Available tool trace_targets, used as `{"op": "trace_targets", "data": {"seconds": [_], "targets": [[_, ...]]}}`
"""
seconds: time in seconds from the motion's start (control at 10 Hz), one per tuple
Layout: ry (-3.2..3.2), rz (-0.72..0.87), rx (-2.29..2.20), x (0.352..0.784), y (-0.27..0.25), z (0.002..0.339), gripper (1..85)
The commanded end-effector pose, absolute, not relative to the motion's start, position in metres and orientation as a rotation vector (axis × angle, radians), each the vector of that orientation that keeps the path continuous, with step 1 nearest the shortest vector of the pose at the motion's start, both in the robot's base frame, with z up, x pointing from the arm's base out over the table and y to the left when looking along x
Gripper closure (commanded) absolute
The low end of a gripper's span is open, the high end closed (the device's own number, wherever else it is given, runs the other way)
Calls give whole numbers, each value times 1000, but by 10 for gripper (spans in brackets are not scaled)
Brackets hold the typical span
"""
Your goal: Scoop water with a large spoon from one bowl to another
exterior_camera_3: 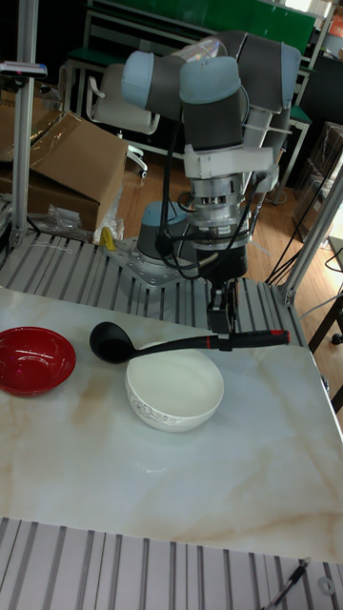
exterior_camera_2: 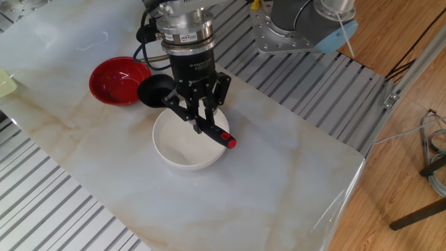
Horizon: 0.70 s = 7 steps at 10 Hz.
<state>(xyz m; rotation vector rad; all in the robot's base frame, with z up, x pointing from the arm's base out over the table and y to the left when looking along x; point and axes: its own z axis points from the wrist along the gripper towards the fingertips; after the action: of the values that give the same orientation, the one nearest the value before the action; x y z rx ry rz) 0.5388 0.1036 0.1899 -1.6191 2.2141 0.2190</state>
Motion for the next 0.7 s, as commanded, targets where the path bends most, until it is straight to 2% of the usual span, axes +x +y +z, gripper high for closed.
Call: {"op": "trace_targets", "data": {"seconds": [0.0, 0.6], "targets": [[2219, 220, -1614, 538, 96, 190, 843], [2208, 263, -1558, 541, 102, 195, 843]]}}
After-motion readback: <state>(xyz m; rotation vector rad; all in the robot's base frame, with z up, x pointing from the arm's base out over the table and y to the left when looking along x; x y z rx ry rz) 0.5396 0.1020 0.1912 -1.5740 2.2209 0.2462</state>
